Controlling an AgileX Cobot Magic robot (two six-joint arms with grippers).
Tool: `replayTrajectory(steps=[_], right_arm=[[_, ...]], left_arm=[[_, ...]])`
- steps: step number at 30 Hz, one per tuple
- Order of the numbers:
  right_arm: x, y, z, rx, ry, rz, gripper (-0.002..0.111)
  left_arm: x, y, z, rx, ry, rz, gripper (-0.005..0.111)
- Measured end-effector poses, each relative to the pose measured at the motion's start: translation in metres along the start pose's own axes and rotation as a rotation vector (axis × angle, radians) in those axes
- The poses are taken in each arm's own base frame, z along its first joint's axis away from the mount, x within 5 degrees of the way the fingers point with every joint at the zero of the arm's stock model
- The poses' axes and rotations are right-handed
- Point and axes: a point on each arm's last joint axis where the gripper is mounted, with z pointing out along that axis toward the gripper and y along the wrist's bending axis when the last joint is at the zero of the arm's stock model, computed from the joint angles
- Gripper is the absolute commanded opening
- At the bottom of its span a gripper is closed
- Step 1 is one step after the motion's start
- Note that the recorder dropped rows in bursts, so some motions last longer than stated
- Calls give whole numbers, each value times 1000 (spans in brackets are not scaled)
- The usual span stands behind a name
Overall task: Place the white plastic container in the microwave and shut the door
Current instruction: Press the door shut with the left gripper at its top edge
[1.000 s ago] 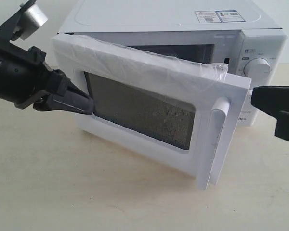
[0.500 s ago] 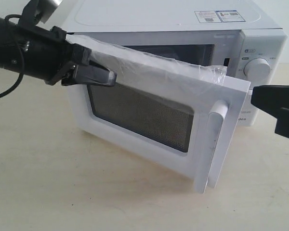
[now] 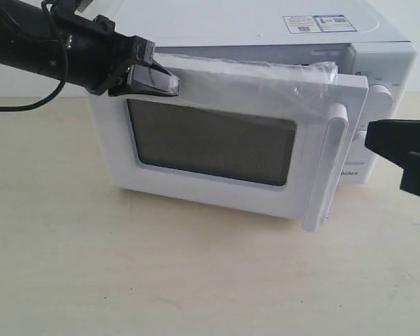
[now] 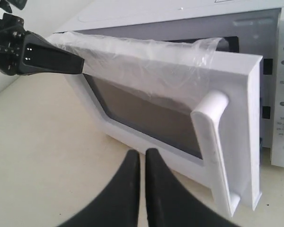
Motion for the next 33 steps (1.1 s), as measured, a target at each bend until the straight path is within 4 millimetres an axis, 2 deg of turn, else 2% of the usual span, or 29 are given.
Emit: replayTrajectory(steps=[9,13,18,26,33], right_arm=[[-2,0,0,-2,-38,-19,0],[6,-4,5,-5,-83,-5,0],[18,-10,24,8,-108,36,0],[18,-15,59,21,-192,56,0],[20,-18,76,30,-243,32,0]], left_arm=[[-3,-2,-1,15,-2,6,4],[-2,-4,-1,27,6,6,4],[-1,-4,-1,34,14,9,4],[-1,-4,-2,31,20,18,4],[-2,-15,-19,-16,30,105,4]])
